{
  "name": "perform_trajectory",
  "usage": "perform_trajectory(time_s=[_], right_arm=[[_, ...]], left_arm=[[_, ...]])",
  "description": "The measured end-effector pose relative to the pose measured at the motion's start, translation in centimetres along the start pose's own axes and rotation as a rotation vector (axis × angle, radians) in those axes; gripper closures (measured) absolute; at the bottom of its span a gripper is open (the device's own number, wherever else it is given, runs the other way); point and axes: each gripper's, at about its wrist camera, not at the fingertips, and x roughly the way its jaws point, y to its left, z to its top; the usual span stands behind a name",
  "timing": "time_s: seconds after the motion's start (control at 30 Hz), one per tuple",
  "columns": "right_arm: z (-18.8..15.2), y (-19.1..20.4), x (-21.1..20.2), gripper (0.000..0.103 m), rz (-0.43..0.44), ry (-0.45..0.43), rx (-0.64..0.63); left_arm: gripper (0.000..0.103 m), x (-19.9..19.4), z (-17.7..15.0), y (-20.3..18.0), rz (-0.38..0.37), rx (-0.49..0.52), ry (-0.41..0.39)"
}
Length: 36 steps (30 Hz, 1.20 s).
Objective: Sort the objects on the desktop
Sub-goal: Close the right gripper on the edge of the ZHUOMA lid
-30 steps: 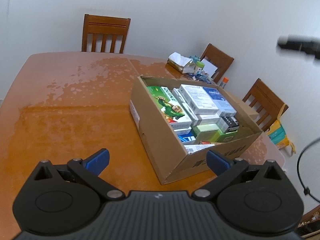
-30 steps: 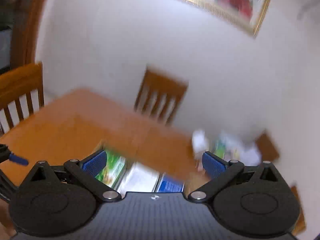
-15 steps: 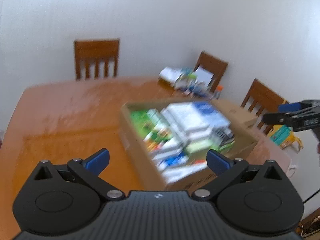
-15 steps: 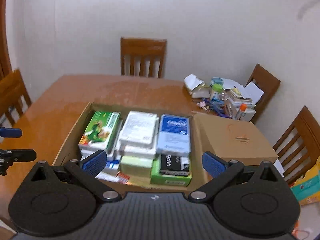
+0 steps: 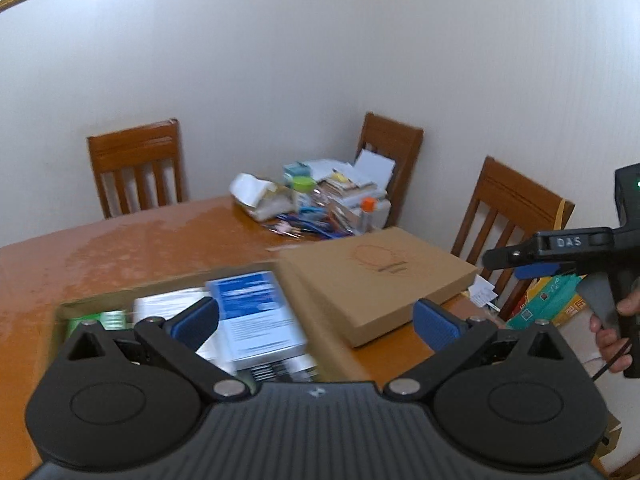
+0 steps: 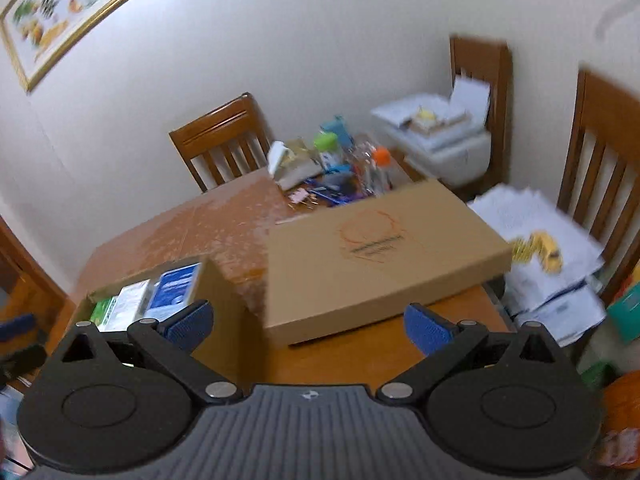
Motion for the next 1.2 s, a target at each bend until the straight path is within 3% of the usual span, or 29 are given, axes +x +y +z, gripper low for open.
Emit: perform_trajectory(time_s=[0.27,0.47,0.63,0.87,1.2], right_arm=[[2.1,-10.9,4.0,0.000,0.143,0.059,0.272],[2.1,-18.7,7.5,0.000,0.261,0.052,0.583],[1.4,-23.8,10.6,0.000,0.298,0.044,0.799],[0.6,-26.7,14.1,0.000,0.323,0.073,0.911],[0.4,-28.2,17.8,0.000,0.420,0.102,0.931]], left_arm=[[0.000,7.9,2.3,-8.0,-0.005,0.060,0.088],[0.000,13.7,2.8,-10.6,0.006,0.062,0.154],[0.000,16.7,2.8,-11.8,0.024,0.074,0.202],[0.000,19.7,2.7,-12.4,0.056,0.058,0.236],[0.000,24.4,2.0,-13.1,0.128,0.038,0.266]])
